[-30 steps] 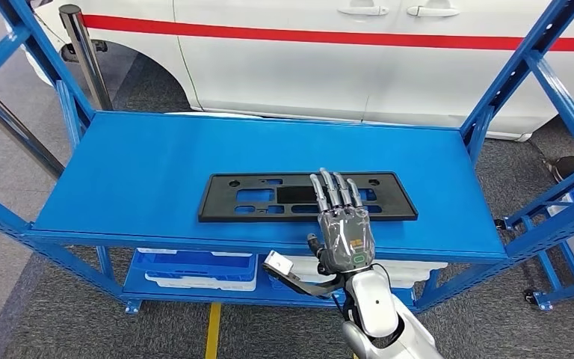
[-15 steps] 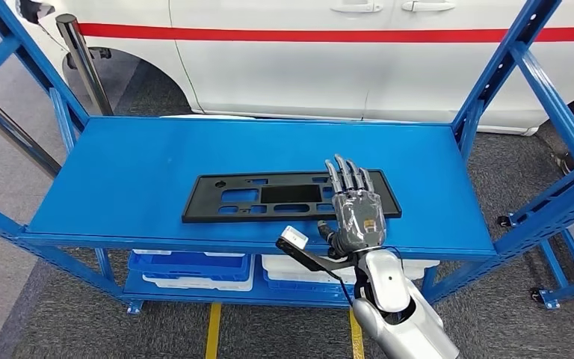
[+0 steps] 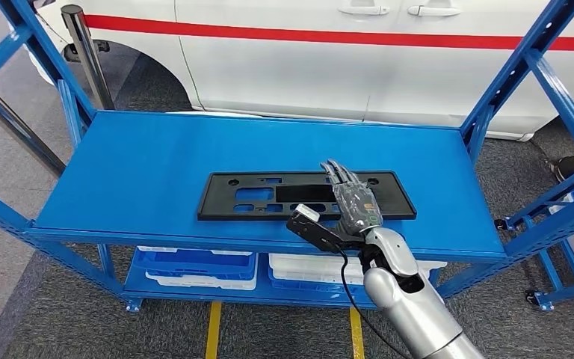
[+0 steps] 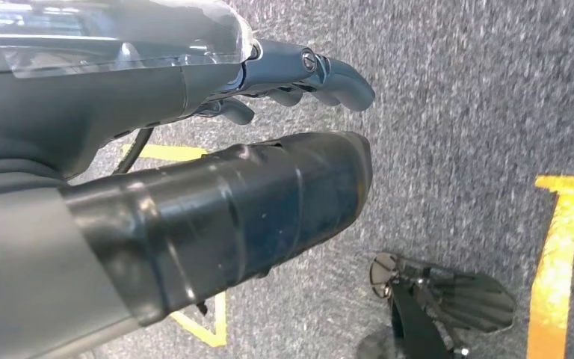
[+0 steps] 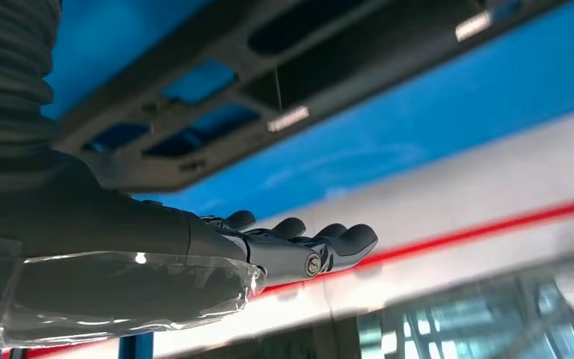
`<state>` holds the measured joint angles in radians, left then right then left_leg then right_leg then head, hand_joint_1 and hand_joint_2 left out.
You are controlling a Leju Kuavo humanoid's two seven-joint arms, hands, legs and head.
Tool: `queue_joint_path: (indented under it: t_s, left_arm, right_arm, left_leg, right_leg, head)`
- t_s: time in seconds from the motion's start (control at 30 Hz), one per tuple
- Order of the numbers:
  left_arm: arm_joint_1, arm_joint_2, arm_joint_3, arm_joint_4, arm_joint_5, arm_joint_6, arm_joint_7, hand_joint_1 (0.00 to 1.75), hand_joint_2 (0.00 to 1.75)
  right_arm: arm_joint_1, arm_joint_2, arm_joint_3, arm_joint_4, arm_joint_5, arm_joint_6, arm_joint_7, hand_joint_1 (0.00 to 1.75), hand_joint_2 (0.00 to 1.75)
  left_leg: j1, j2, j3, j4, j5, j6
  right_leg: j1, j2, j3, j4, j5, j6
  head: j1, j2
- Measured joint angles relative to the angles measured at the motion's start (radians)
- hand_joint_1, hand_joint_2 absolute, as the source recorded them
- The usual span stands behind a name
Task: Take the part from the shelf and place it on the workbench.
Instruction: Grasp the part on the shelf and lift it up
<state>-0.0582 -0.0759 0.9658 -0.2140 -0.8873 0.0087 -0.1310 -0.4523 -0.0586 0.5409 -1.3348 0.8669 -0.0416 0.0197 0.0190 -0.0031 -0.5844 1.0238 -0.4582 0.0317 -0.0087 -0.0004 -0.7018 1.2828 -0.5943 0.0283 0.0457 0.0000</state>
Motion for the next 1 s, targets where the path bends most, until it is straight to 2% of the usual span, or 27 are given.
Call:
queue_joint_path:
  t_s: [0.03, 0.07, 0.1, 0.13, 0.2, 0.23, 0.27, 0.33, 0.37, 0.43, 0.5, 0.53, 0.57, 0.6, 0.67, 0.7, 0.73, 0.83, 0.9, 0.93, 1.0]
  left_arm:
    - [0.000, 0.000, 0.004, 0.000, 0.000, 0.000, -0.001, 0.00, 0.00]
    - [0.000, 0.001, 0.006, 0.000, 0.000, 0.000, -0.003, 0.00, 0.00]
    - [0.000, 0.001, 0.009, 0.000, 0.000, 0.000, -0.005, 0.00, 0.00]
    - [0.001, 0.001, 0.011, 0.000, 0.001, 0.000, -0.007, 0.00, 0.00]
    - [0.000, 0.001, 0.015, 0.000, 0.002, 0.000, -0.012, 0.00, 0.00]
    - [-0.001, 0.002, 0.019, 0.000, 0.002, 0.000, -0.013, 0.00, 0.00]
    - [-0.001, 0.002, 0.023, 0.000, 0.003, -0.001, -0.015, 0.00, 0.00]
    - [-0.001, 0.003, 0.029, 0.000, 0.004, -0.001, -0.017, 0.00, 0.00]
    - [-0.001, 0.004, 0.030, 0.000, 0.004, -0.001, -0.017, 0.00, 0.00]
    - [-0.002, 0.007, 0.033, 0.000, 0.004, -0.001, -0.019, 0.00, 0.00]
    - [-0.002, 0.010, 0.036, 0.000, 0.003, -0.002, -0.023, 0.00, 0.00]
    - [-0.001, 0.012, 0.037, 0.000, 0.002, -0.004, -0.025, 0.00, 0.00]
    - [0.000, 0.013, 0.039, 0.000, 0.001, -0.005, -0.027, 0.00, 0.00]
    - [0.000, 0.014, 0.040, 0.000, 0.001, -0.007, -0.029, 0.00, 0.00]
    - [-0.001, 0.016, 0.042, 0.000, 0.000, -0.009, -0.031, 0.00, 0.00]
    - [-0.002, 0.018, 0.044, 0.000, 0.000, -0.010, -0.032, 0.00, 0.00]
    - [-0.003, 0.018, 0.046, 0.000, -0.001, -0.011, -0.033, 0.00, 0.00]
    - [-0.003, 0.019, 0.054, 0.000, -0.003, -0.012, -0.034, 0.00, 0.00]
    - [-0.003, 0.020, 0.056, 0.000, -0.003, -0.013, -0.035, 0.00, 0.00]
    - [-0.004, 0.020, 0.057, 0.000, -0.004, -0.013, -0.036, 0.00, 0.00]
    - [-0.005, 0.020, 0.059, 0.000, -0.005, -0.013, -0.036, 0.00, 0.00]
  right_arm:
    - [-0.005, 0.000, -0.001, 0.015, -0.016, 0.014, -0.004, 0.00, 1.75]
    - [-0.010, 0.000, -0.002, 0.029, -0.030, 0.025, -0.007, 0.00, 1.75]
    - [-0.017, -0.001, -0.002, 0.044, -0.042, 0.035, -0.011, 0.00, 1.75]
    - [-0.028, -0.001, -0.003, 0.058, -0.054, 0.042, -0.014, 0.00, 1.75]
    - [-0.051, -0.001, -0.004, 0.085, -0.076, 0.059, -0.022, 0.00, 1.75]
    - [-0.061, -0.002, -0.004, 0.099, -0.089, 0.068, -0.026, 0.00, 1.75]
    - [-0.068, -0.002, -0.004, 0.113, -0.100, 0.077, -0.029, 0.00, 1.75]
    - [-0.080, -0.003, -0.005, 0.136, -0.118, 0.090, -0.034, 0.00, 1.75]
    - [-0.087, -0.003, -0.005, 0.148, -0.125, 0.093, -0.037, 0.00, 1.75]
    - [-0.106, -0.004, -0.006, 0.176, -0.139, 0.102, -0.043, 0.00, 1.75]
    - [-0.118, -0.004, -0.005, 0.205, -0.153, 0.112, -0.049, 0.00, 1.75]
    - [-0.119, -0.004, -0.005, 0.219, -0.159, 0.116, -0.051, 0.00, 1.75]
    - [-0.121, -0.004, -0.005, 0.232, -0.164, 0.118, -0.053, 0.00, 1.75]
    - [-0.123, -0.004, -0.004, 0.246, -0.168, 0.120, -0.056, 0.00, 1.75]
    - [-0.133, -0.004, -0.004, 0.267, -0.173, 0.125, -0.062, 0.00, 1.75]
    - [-0.139, -0.004, -0.004, 0.277, -0.174, 0.127, -0.064, 0.00, 1.75]
    - [-0.144, -0.004, -0.004, 0.286, -0.175, 0.128, -0.065, 0.00, 1.75]
    - [-0.155, -0.004, -0.004, 0.309, -0.180, 0.129, -0.068, 0.00, 1.75]
    - [-0.162, -0.005, -0.004, 0.322, -0.184, 0.129, -0.071, 0.00, 1.75]
    - [-0.165, -0.005, -0.004, 0.328, -0.185, 0.129, -0.072, 0.00, 1.75]
    - [-0.167, -0.005, -0.003, 0.341, -0.186, 0.128, -0.075, 0.00, 1.75]
  left_leg:
    - [0.000, 0.000, 0.000, 0.000, 0.000, 0.000]
    - [0.000, -0.001, 0.001, 0.000, -0.001, 0.000]
    - [0.000, -0.002, 0.003, 0.000, -0.001, 0.000]
    - [0.000, -0.003, 0.004, 0.000, -0.002, -0.002]
    - [-0.003, -0.003, 0.002, 0.001, -0.003, -0.009]
    - [-0.004, -0.003, 0.000, 0.001, -0.002, -0.013]
    - [-0.005, -0.003, -0.002, 0.000, -0.001, -0.019]
    - [-0.003, -0.003, -0.002, -0.001, -0.002, -0.030]
    - [-0.003, -0.003, -0.006, 0.010, -0.012, -0.035]
    - [-0.001, -0.002, -0.041, 0.088, -0.061, -0.039]
    - [-0.001, -0.003, -0.102, 0.219, -0.118, -0.042]
    - [-0.001, -0.002, -0.123, 0.261, -0.126, -0.043]
    - [-0.001, -0.002, -0.128, 0.271, -0.117, -0.044]
    - [-0.001, -0.002, -0.114, 0.239, -0.089, -0.044]
    - [-0.001, -0.001, -0.055, 0.115, -0.025, -0.040]
    - [-0.002, -0.002, -0.030, 0.061, -0.008, -0.037]
    - [-0.003, -0.002, -0.016, 0.030, -0.003, -0.034]
    - [-0.004, -0.002, -0.011, 0.013, -0.004, -0.022]
    - [0.001, 0.000, -0.008, 0.006, 0.002, -0.010]
    - [0.003, 0.001, -0.007, 0.003, 0.005, -0.006]
    - [0.003, 0.001, -0.008, 0.002, 0.006, -0.001]
  right_leg:
    - [-0.002, 0.000, -0.016, 0.031, -0.002, 0.002]
    - [-0.004, 0.000, -0.014, 0.024, 0.015, 0.003]
    - [-0.005, 0.000, 0.006, -0.021, 0.048, 0.001]
    - [-0.006, 0.000, 0.038, -0.093, 0.086, -0.002]
    - [-0.001, 0.001, 0.093, -0.214, 0.130, -0.010]
    - [0.002, 0.001, 0.104, -0.242, 0.135, -0.014]
    - [0.005, 0.002, 0.105, -0.248, 0.132, -0.018]
    - [0.003, 0.001, 0.106, -0.256, 0.136, -0.027]
    - [0.001, 0.001, 0.108, -0.261, 0.139, -0.034]
    - [-0.002, -0.001, 0.112, -0.269, 0.144, -0.046]
    - [0.001, -0.002, 0.112, -0.269, 0.143, -0.052]
    - [0.003, -0.002, 0.112, -0.267, 0.142, -0.053]
    - [0.003, -0.002, 0.112, -0.265, 0.140, -0.053]
    - [0.003, -0.002, 0.112, -0.261, 0.138, -0.053]
    - [0.005, -0.001, 0.111, -0.252, 0.132, -0.049]
    - [0.007, 0.000, 0.109, -0.246, 0.128, -0.046]
    - [0.008, 0.001, 0.107, -0.242, 0.127, -0.041]
    - [0.010, 0.003, 0.103, -0.241, 0.127, -0.027]
    - [0.008, 0.004, 0.090, -0.211, 0.104, -0.017]
    - [0.006, 0.004, 0.070, -0.166, 0.077, -0.012]
    - [0.001, 0.004, 0.011, -0.040, 0.019, -0.003]
  head:
    - [0.000, 0.000]
    - [0.000, 0.000]
    - [0.000, 0.000]
    - [0.000, 0.000]
    - [0.000, 0.000]
    - [0.000, 0.000]
    - [0.000, 0.000]
    - [-0.001, 0.000]
    - [0.000, 0.000]
    - [-0.001, 0.000]
    - [-0.001, 0.000]
    - [-0.001, 0.000]
    - [-0.001, 0.000]
    - [-0.001, 0.000]
    - [-0.001, 0.000]
    - [-0.001, 0.000]
    - [0.000, 0.000]
    - [0.000, 0.000]
    - [0.000, 0.000]
    - [0.000, 0.000]
    - [0.000, 0.000]
